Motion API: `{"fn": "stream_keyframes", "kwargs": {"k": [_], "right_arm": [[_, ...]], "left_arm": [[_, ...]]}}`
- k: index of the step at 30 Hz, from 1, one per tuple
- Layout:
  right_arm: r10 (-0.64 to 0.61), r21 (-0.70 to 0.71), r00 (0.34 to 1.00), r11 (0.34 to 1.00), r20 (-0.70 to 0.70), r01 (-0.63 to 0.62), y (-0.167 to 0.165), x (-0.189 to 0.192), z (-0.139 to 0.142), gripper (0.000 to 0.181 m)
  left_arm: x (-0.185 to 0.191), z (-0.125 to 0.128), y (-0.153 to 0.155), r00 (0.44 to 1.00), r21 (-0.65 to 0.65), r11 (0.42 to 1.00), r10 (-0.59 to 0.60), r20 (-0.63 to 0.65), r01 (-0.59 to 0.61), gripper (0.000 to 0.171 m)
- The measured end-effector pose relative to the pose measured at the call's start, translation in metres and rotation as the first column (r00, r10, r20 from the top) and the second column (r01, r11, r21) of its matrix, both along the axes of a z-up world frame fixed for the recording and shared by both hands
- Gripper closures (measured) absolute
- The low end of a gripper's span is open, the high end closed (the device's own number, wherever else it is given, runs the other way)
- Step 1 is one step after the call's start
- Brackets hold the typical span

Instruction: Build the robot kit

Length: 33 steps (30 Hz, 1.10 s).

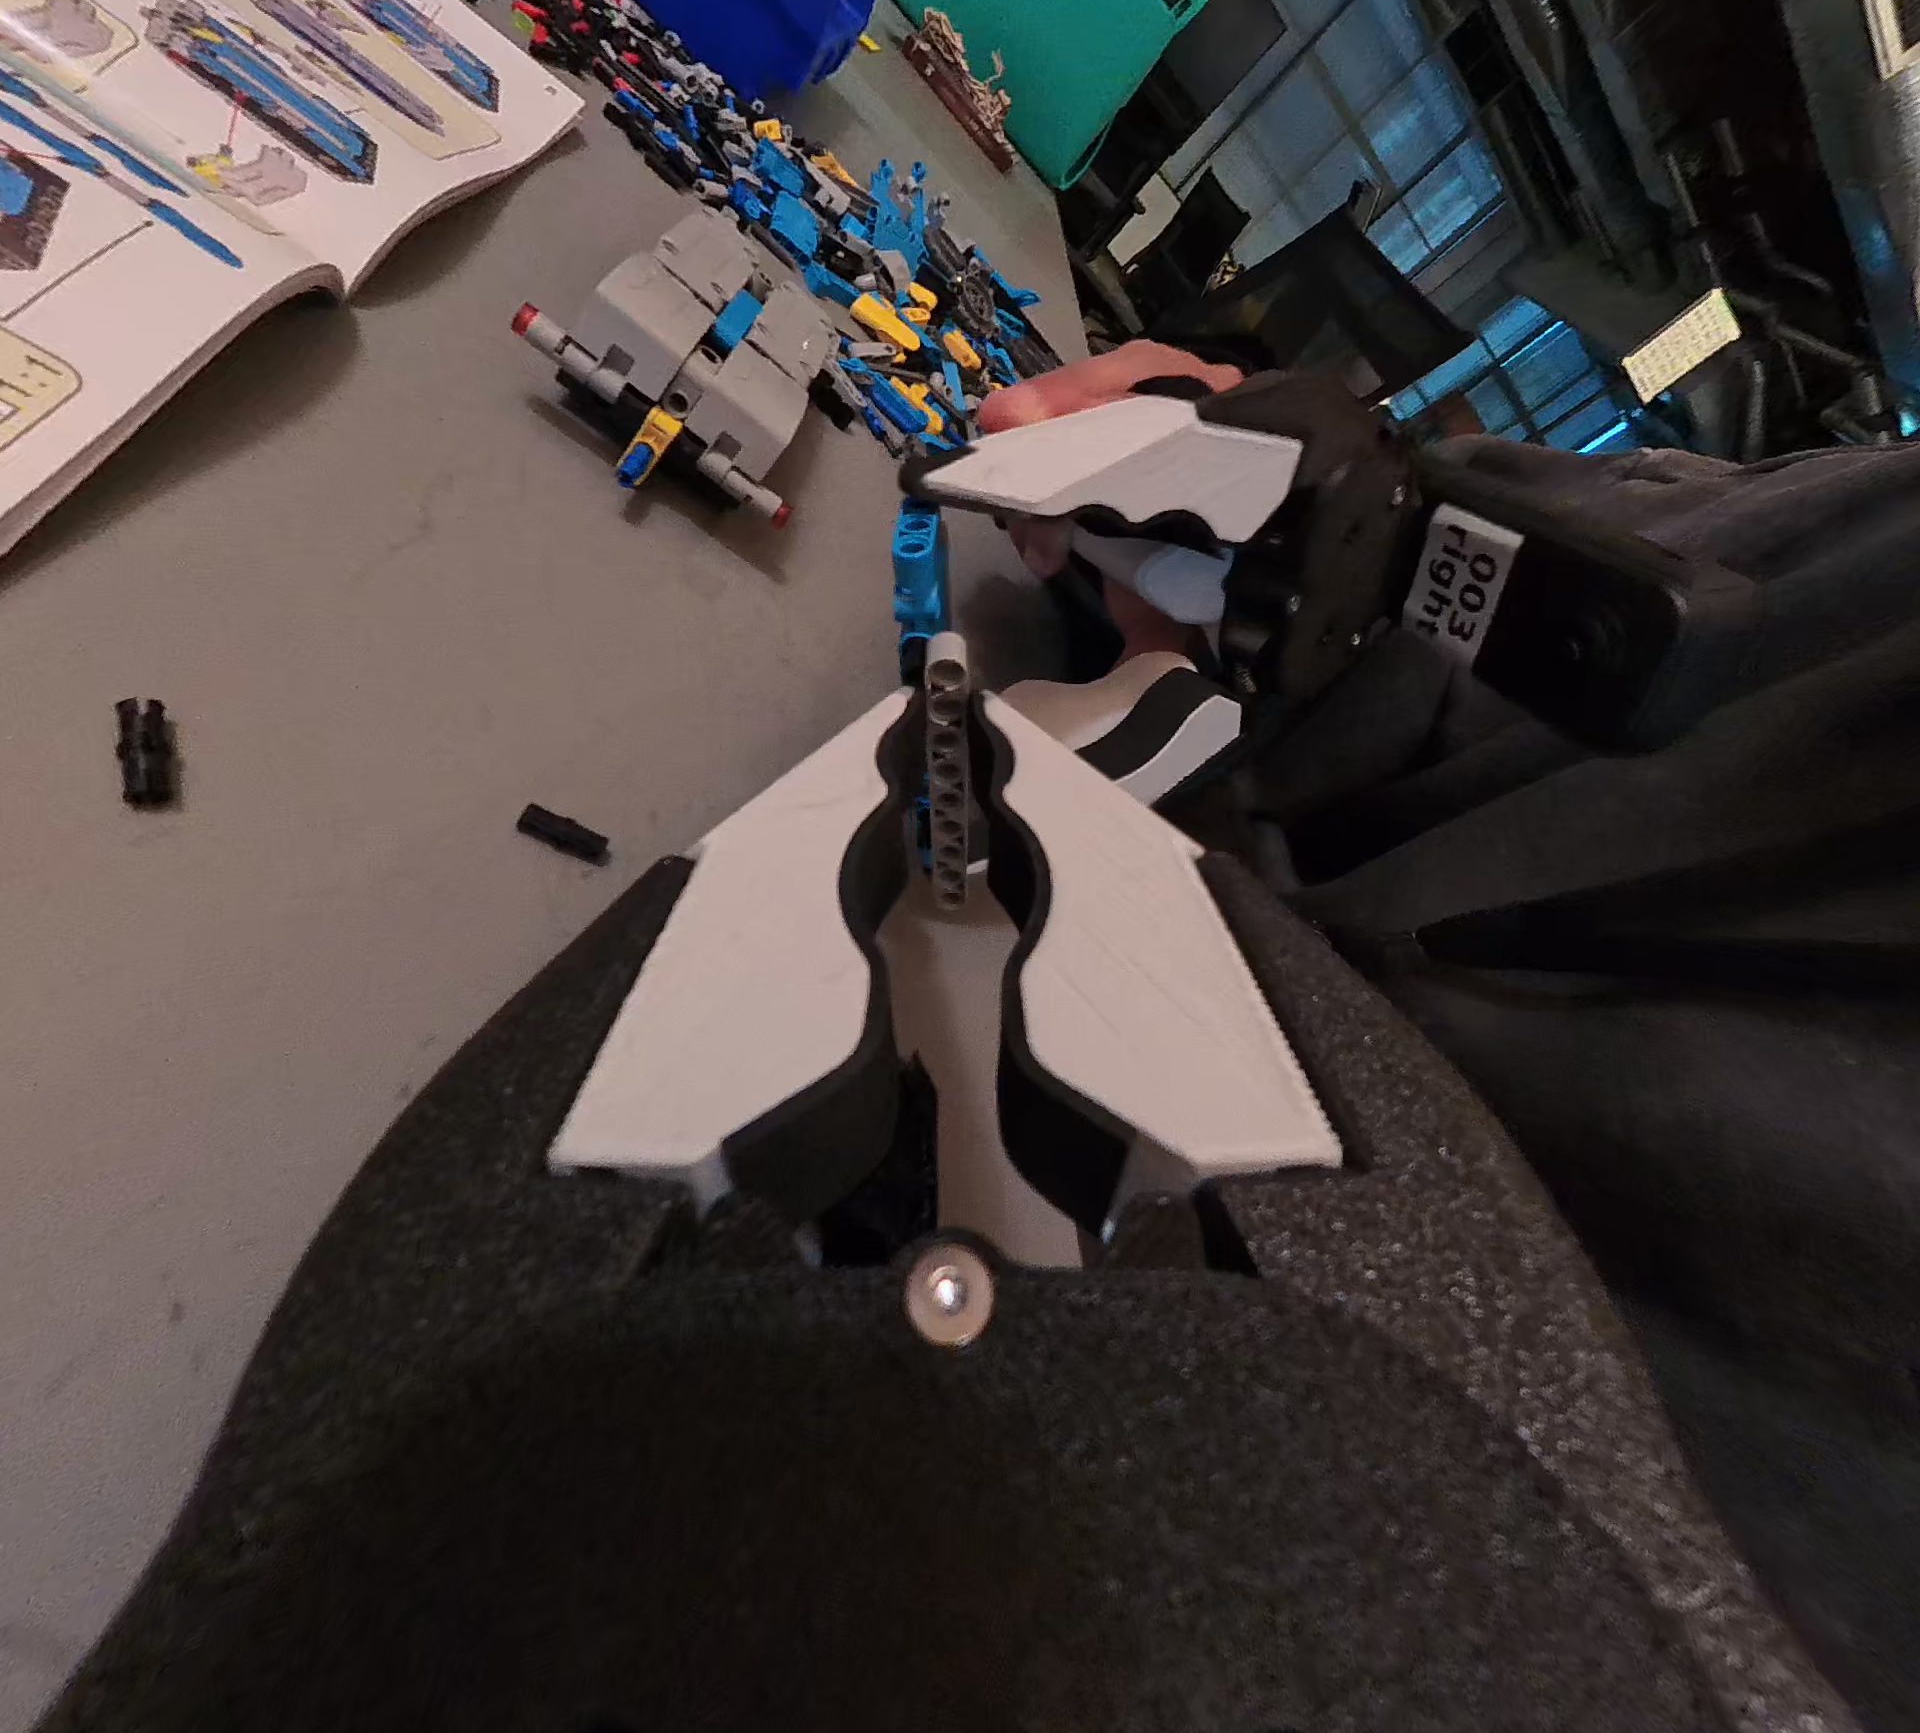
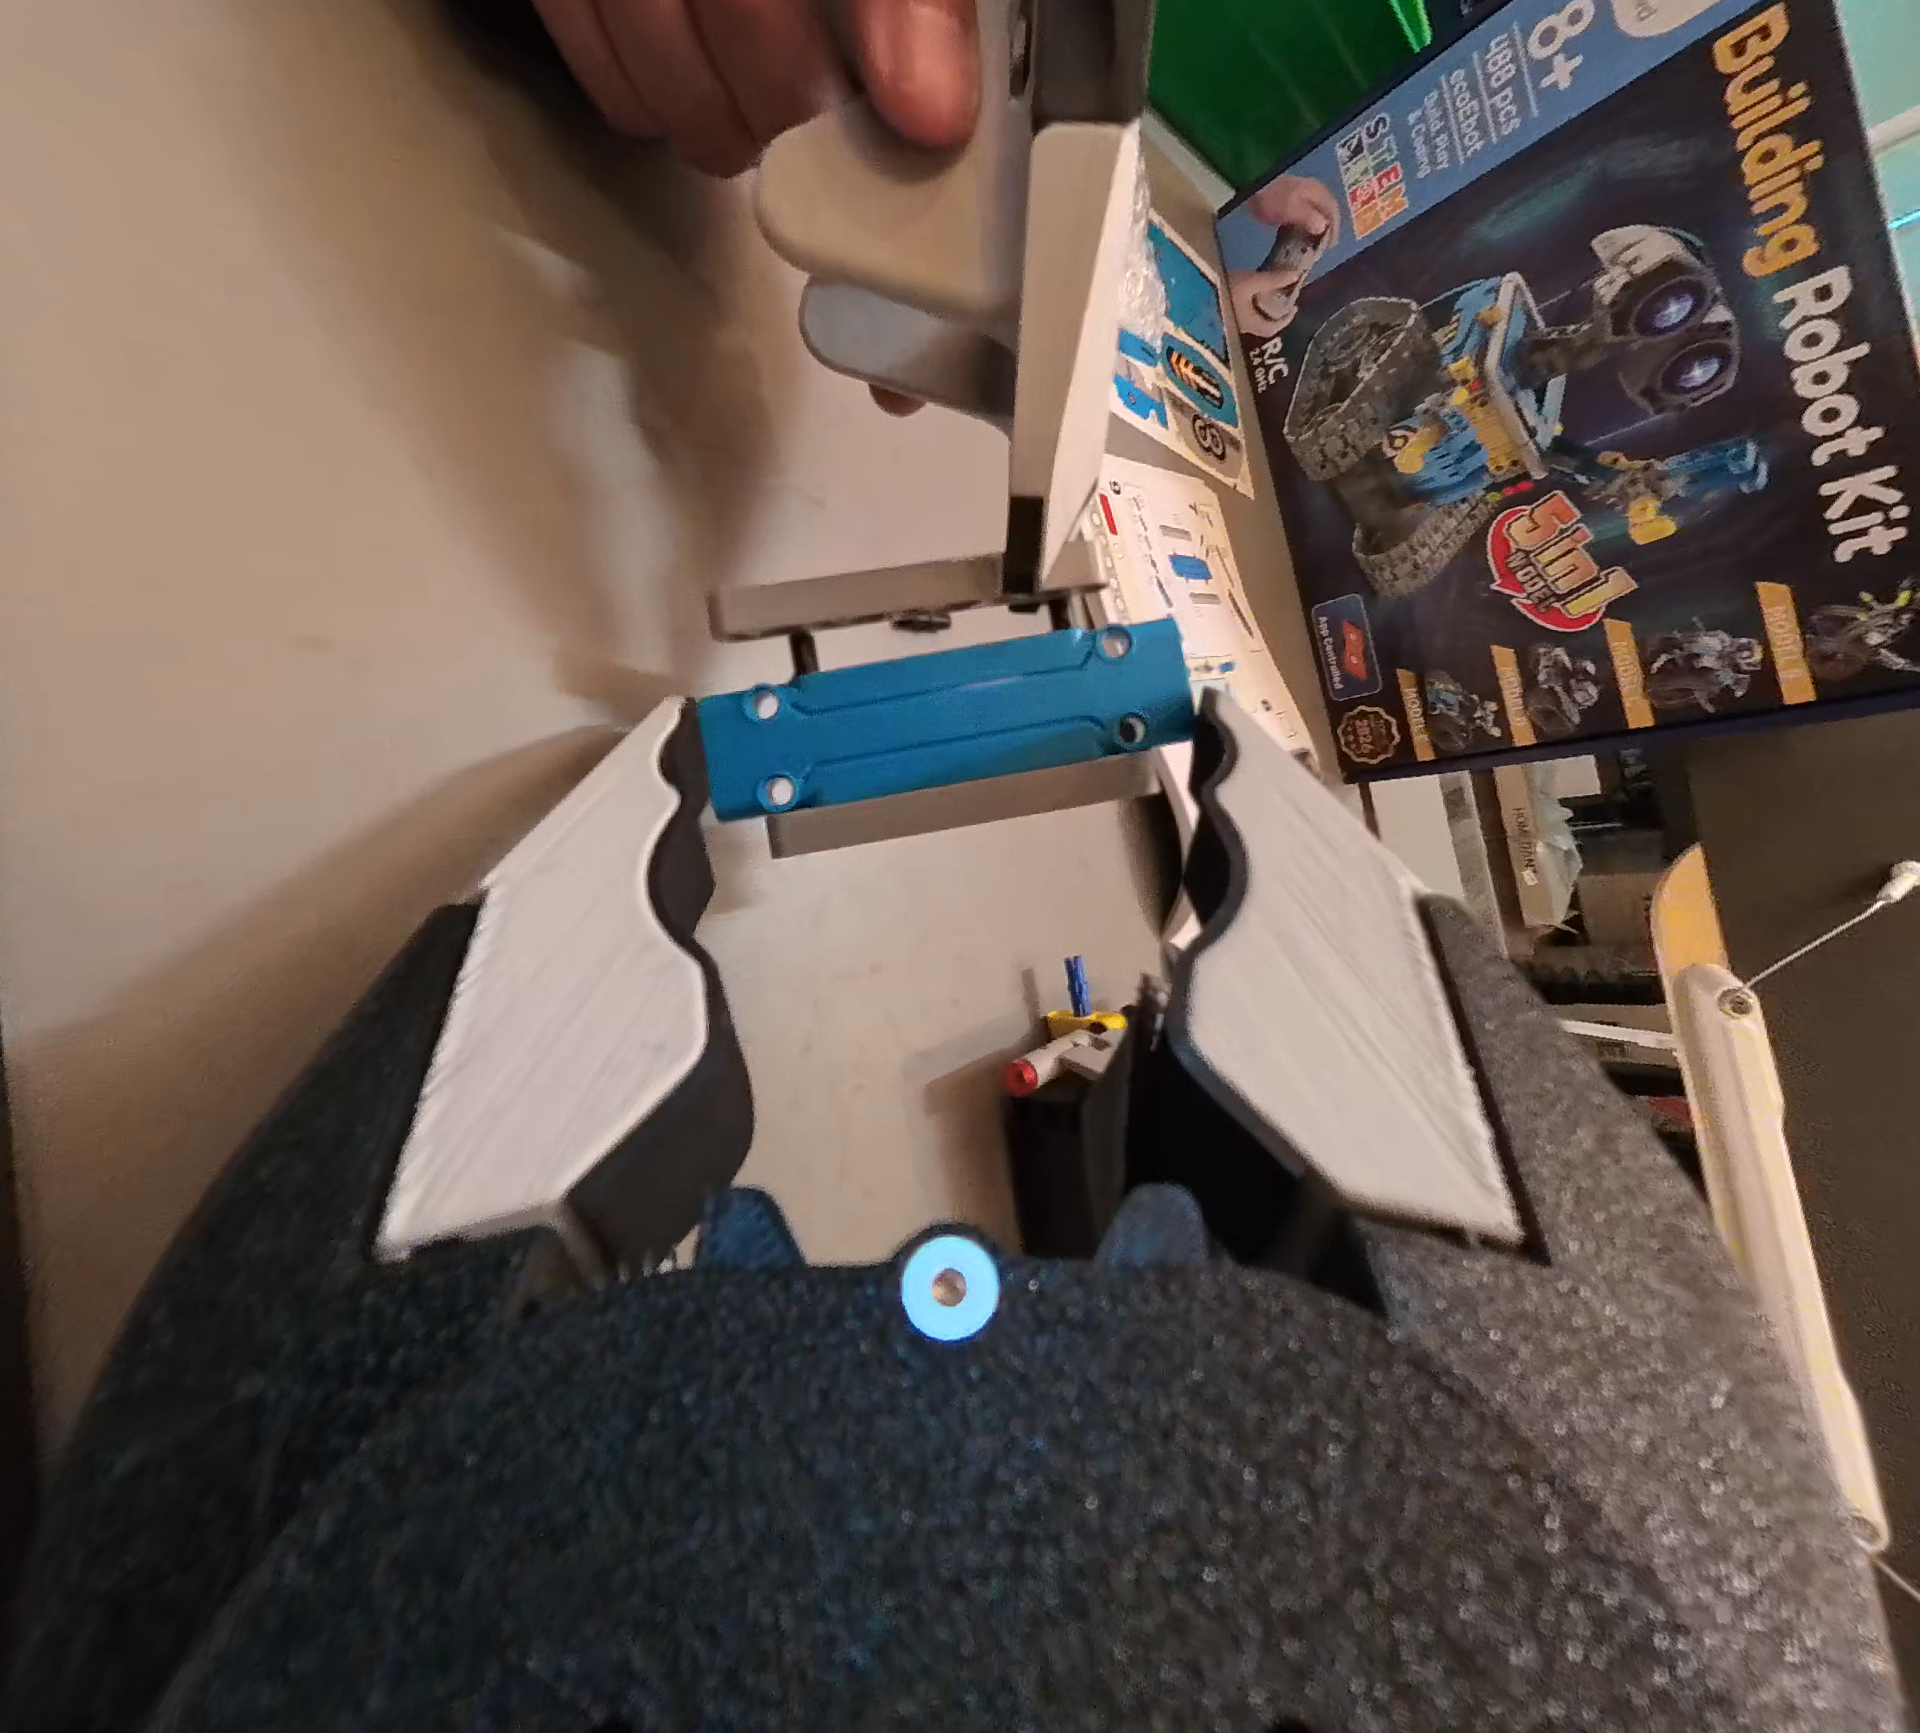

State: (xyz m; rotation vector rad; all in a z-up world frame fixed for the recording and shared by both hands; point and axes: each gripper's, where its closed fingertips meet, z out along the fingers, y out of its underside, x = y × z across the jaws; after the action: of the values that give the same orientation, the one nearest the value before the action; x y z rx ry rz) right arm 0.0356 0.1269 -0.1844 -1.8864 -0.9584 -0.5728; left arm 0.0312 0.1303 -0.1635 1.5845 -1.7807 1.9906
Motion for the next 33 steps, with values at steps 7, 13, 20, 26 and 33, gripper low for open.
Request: {"fn": "stream_keyframes", "kwargs": {"k": [7,13,20,26,33], "right_arm": [[-0.002,-0.005,1.0,1.0,-0.028,0.002,-0.001,0.0,-0.001,0.089],[0.006,0.015,1.0,1.0,-0.005,-0.006,-0.001,-0.001,-0.002,0.089],[0.012,0.027,1.0,1.0,-0.004,-0.012,-0.001,-0.004,-0.001,0.089],[0.022,-0.004,0.999,1.0,-0.033,-0.022,-0.002,-0.002,-0.01,0.089],[0.036,0.002,0.999,0.999,-0.014,-0.036,-0.002,-0.005,-0.012,0.09]], "left_arm": [[0.002,-0.004,0.004,1.0,0.018,1.0,0.026,-0.016,-0.026,0.165],[0.003,-0.003,0.006,0.999,0.0,1.0,0.027,-0.022,-0.027,0.165],[0.004,-0.006,0.006,0.999,0.02,0.999,0.037,-0.03,-0.036,0.165],[0.001,-0.007,0.001,0.999,0.02,1.0,0.004,-0.035,-0.004,0.165],[0.003,-0.011,0.0,0.999,0.042,0.999,0.019,-0.05,-0.017,0.165]]}}
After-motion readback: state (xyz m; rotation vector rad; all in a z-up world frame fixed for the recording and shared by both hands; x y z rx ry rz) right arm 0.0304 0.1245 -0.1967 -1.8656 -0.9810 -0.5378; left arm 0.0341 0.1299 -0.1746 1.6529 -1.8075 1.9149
